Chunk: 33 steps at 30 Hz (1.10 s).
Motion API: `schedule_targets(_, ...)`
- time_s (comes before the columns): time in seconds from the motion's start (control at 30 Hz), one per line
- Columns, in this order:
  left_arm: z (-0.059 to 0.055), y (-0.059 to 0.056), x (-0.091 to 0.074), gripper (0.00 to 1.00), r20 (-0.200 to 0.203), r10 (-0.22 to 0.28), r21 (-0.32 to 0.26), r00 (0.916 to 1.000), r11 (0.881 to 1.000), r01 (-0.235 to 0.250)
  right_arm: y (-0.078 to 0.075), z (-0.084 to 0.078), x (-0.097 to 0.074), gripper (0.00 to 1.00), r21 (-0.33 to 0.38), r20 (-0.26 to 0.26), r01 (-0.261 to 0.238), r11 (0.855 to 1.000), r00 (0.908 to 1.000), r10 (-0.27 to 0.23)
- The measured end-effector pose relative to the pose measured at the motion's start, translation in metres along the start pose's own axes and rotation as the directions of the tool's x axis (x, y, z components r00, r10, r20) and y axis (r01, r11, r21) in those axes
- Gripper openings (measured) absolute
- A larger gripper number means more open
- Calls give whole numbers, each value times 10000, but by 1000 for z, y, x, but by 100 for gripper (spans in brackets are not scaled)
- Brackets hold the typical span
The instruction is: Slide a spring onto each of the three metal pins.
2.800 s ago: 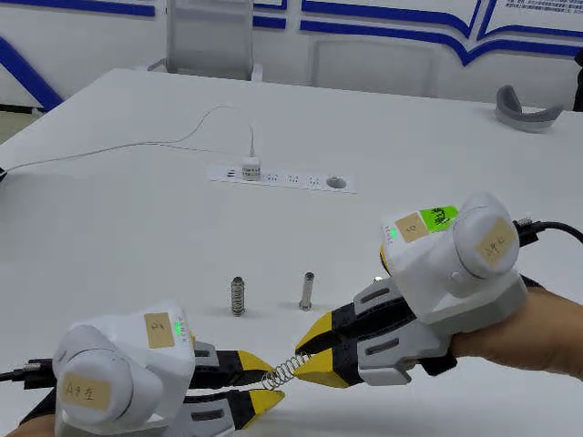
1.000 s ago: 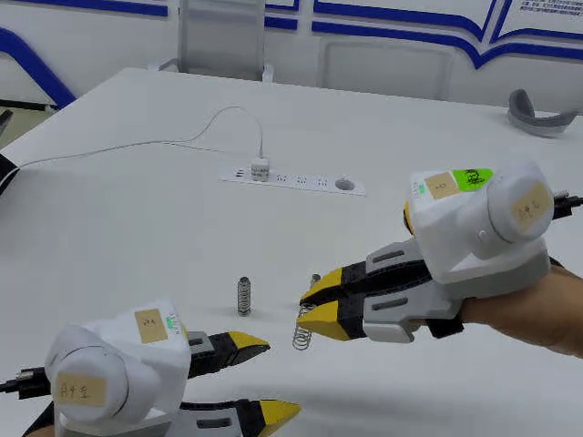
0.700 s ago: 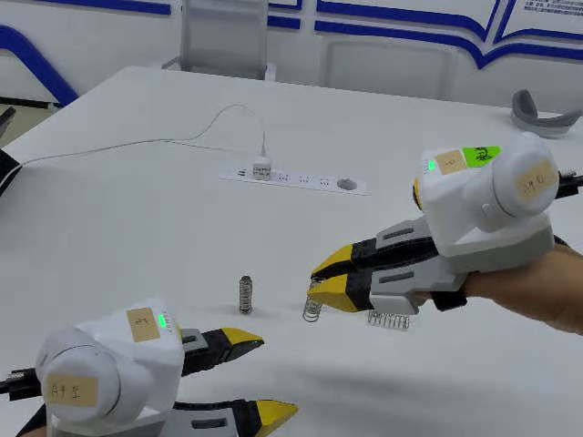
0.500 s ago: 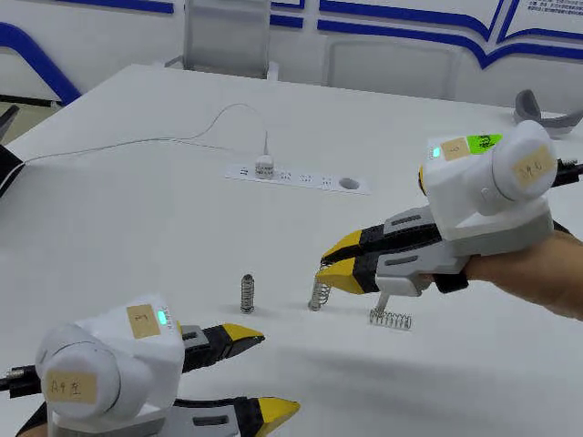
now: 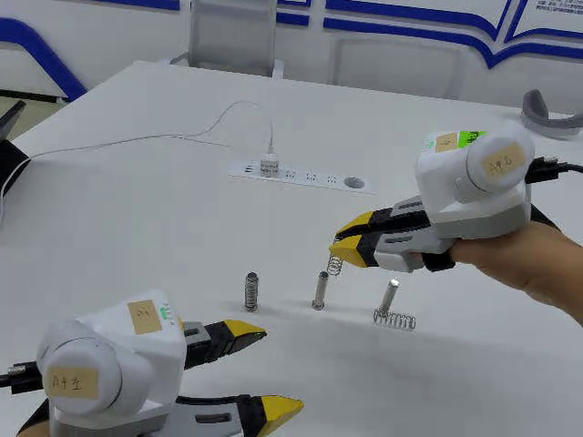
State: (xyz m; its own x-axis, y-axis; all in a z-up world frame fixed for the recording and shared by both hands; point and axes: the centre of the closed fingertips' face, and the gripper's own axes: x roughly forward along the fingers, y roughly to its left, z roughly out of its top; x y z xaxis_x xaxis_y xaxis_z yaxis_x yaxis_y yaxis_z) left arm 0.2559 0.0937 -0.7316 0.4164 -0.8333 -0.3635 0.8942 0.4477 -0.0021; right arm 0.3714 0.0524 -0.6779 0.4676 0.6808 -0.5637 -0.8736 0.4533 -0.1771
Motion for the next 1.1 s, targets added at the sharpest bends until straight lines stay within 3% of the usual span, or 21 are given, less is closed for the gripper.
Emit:
schedule_targets(0.53, -5, 2, -4, 48, -75, 74, -125, 9999, 9999, -75, -10, -13, 23, 11, 257, -252, 271, 9993, 9993, -265)
schedule_targets(1.1, -8, 3, -1, 46, -163, -4, -132, 9999, 9999, 2, -9, -15, 21, 11, 636, -185, 361, 9973, 9992, -350)
